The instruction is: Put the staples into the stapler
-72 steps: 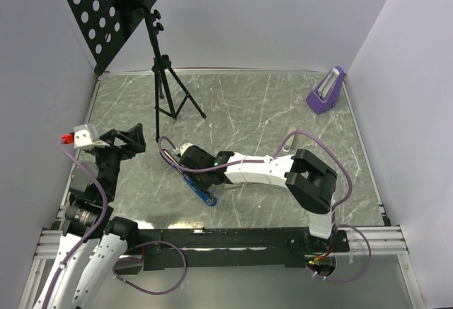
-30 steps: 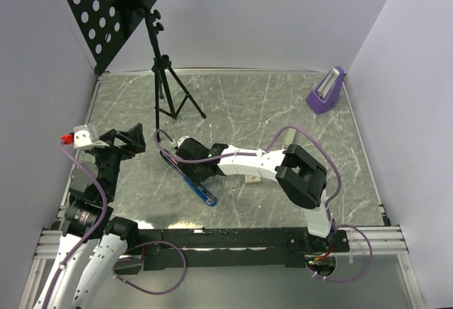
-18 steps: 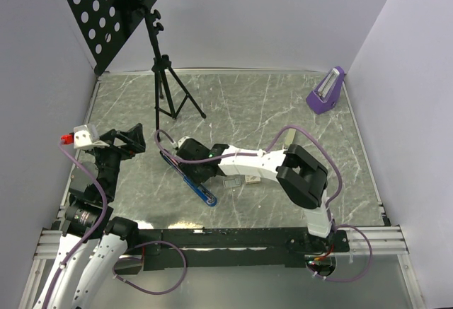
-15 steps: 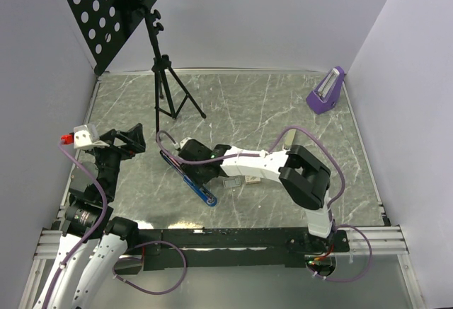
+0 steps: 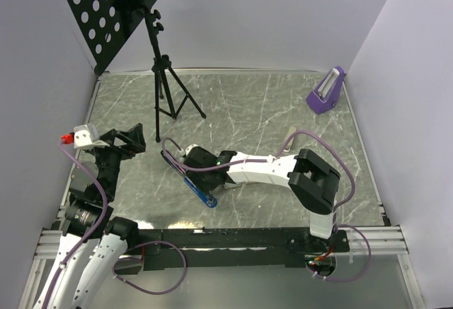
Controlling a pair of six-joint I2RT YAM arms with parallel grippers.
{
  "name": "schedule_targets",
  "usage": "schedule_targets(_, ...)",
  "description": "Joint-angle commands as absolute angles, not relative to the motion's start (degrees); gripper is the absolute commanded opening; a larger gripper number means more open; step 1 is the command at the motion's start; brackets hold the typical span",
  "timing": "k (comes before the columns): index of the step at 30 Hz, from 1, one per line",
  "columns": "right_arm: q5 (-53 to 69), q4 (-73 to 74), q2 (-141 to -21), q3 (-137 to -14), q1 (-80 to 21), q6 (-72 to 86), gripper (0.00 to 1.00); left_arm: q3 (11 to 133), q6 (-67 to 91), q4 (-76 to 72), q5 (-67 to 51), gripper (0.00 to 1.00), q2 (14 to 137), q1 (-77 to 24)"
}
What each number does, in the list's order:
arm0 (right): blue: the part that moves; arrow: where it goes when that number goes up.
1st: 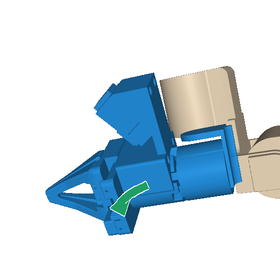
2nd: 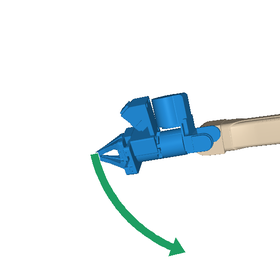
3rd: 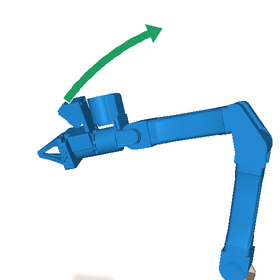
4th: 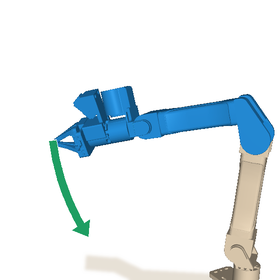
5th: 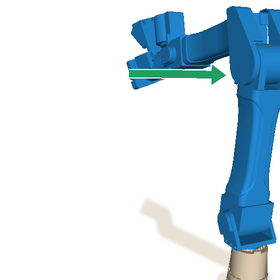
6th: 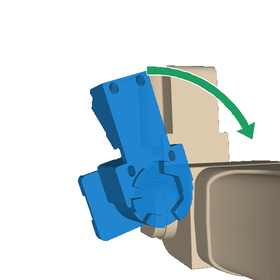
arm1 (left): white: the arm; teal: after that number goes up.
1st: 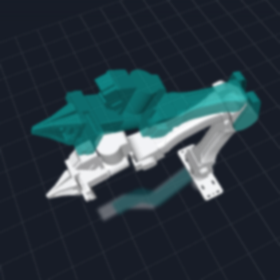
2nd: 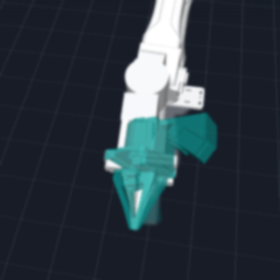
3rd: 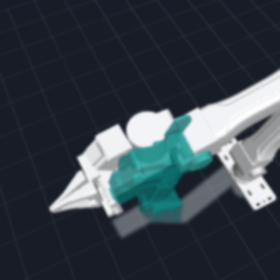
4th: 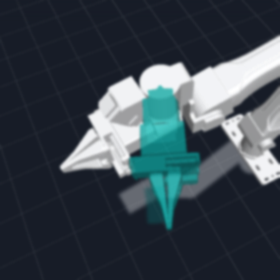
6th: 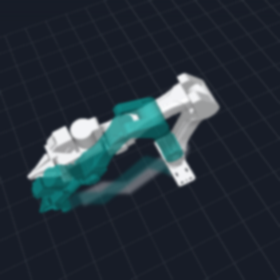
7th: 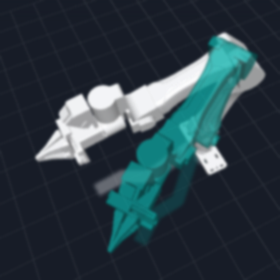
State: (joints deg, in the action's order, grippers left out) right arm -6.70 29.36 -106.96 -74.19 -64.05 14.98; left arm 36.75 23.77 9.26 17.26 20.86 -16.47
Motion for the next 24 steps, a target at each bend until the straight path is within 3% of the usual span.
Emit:
schedule_targets(1,-7.9,32.1,-103.1,-72.0,-65.6,16.4,0.58,36.7,25.0,7.6,17.4,0.97,21.5,-16.3)
schedule_targets(19,-11.3,31.8,-96.5,-68.6,-68.3,18.4,0.58,36.6,25.4,9.2,17.5,0.97,22.6,-16.3)
schedule_targets(24,-12.2,19.2,-87.4,-62.8,-70.0,14.7,0.58,36.6,25.6,9.7,17.2,0.97,23.1,-16.3)
